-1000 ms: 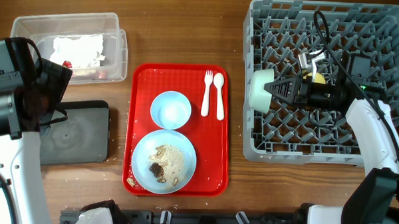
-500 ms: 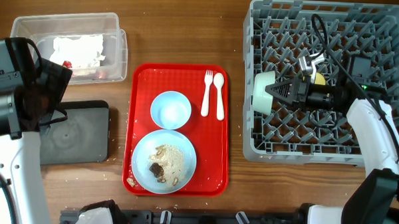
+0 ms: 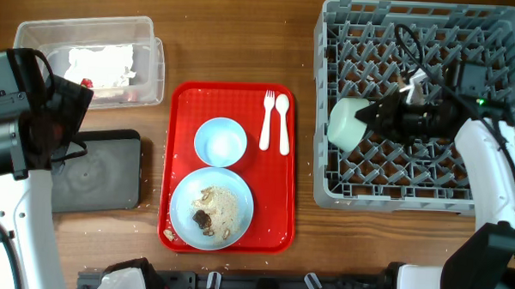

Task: Sort waste into correct bins and load items into the dishwasher rack
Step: 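Lower the pale-green bowl upside down into the rack and release, then withdraw the right gripper from the rack toward the tray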

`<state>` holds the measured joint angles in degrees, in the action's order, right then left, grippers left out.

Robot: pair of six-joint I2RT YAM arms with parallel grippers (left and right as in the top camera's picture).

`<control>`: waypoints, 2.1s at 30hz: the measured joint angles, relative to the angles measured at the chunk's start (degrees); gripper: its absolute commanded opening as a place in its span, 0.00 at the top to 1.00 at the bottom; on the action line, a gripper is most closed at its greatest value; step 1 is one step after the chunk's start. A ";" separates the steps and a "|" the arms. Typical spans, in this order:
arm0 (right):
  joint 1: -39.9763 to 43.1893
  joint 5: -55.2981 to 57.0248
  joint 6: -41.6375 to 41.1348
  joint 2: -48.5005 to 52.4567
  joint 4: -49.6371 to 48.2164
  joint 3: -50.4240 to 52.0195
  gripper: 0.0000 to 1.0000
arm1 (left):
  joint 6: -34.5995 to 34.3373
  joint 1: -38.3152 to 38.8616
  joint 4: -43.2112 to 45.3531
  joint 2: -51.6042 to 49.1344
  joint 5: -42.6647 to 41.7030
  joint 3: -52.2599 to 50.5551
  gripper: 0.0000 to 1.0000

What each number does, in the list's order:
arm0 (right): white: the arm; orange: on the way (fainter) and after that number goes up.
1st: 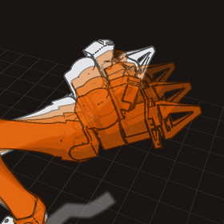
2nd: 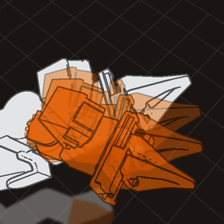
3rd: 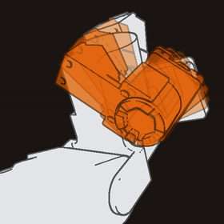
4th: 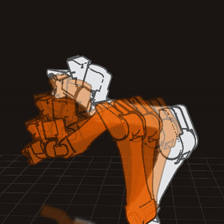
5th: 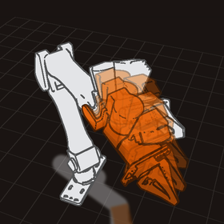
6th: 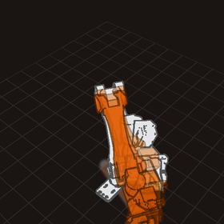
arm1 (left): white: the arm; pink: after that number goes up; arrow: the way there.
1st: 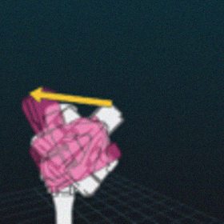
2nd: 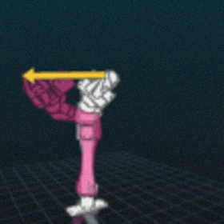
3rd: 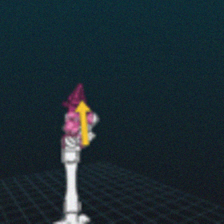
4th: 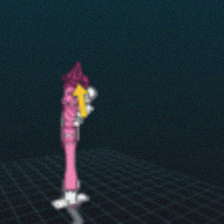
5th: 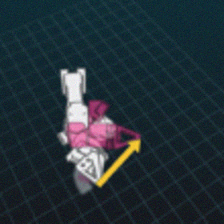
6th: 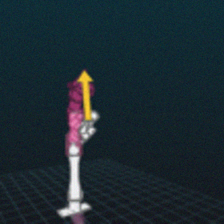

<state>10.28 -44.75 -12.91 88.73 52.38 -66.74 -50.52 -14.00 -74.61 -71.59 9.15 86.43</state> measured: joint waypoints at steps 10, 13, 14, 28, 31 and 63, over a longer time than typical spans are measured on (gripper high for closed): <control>-1.09 23.41 -4.76 -6.08 7.87 -8.52 0.74 | -0.02 0.00 -0.02 0.00 0.00 0.00 0.00; -5.25 22.91 -3.10 -6.86 7.85 -8.66 0.79 | 0.00 0.00 -0.02 0.00 0.00 0.00 0.00; -6.97 22.93 -2.62 -6.62 7.85 -8.63 0.79 | 0.00 0.00 0.00 0.00 0.00 0.00 0.00; -15.50 29.24 -3.63 8.52 4.83 -8.63 0.96 | -0.02 0.00 -0.02 0.00 0.00 0.00 0.00; -15.93 31.93 -5.99 9.29 7.39 -9.03 0.96 | 0.00 0.00 0.00 0.00 0.00 0.00 0.00; -19.52 30.36 6.93 3.74 -0.52 -9.66 0.35 | -0.02 0.00 -0.02 0.00 0.00 0.00 0.00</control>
<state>-9.23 -14.39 -5.98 92.47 51.86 -76.40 -50.54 -14.00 -74.63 -71.59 9.15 86.43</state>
